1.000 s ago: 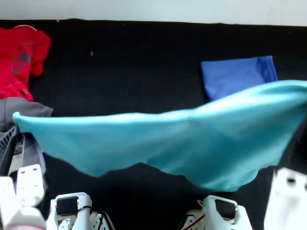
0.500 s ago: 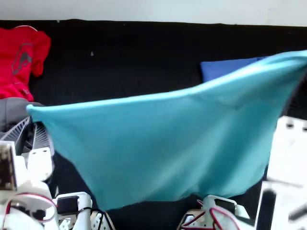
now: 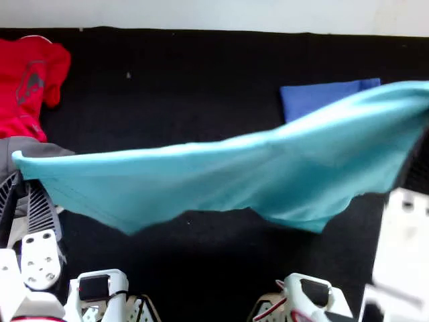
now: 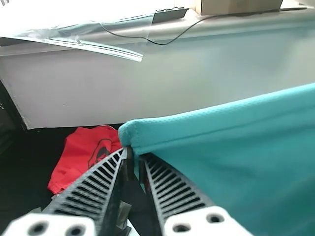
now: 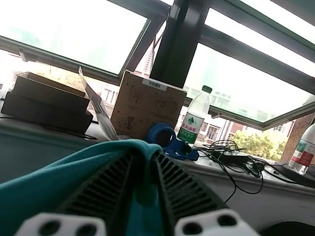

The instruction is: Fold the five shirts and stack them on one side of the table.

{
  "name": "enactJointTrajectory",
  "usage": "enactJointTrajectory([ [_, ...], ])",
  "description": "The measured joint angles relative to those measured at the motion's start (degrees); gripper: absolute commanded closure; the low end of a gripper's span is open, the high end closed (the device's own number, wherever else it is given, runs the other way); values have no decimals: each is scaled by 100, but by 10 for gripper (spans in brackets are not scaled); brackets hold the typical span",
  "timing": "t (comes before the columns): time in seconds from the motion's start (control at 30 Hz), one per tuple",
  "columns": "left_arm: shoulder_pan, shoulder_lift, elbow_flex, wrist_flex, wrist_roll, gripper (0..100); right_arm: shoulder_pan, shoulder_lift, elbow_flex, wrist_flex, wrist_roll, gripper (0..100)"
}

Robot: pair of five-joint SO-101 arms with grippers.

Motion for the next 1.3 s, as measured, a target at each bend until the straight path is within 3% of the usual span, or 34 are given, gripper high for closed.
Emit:
enactJointTrajectory([
  [0.37, 0, 0, 123, 369, 0, 992, 0, -97, -35, 0, 0, 993],
  [0.57, 0, 202, 1178, 158, 0, 992, -378, 923, -9, 0, 0, 993],
  [0.77, 0, 1626, 1582, -510, -9, 992, -826, 2576, 9, 0, 0, 993],
  [0.97, 0, 3771, 624, -703, -457, 992, -1125, 4185, 26, -571, 0, 993],
  [1.13, 0, 5407, -897, -695, -554, 992, -1292, 5020, 35, -1064, 0, 993],
  [1.3, 0, 6708, -2593, -176, -677, 992, -1363, 5160, 35, -1530, -18, 993],
])
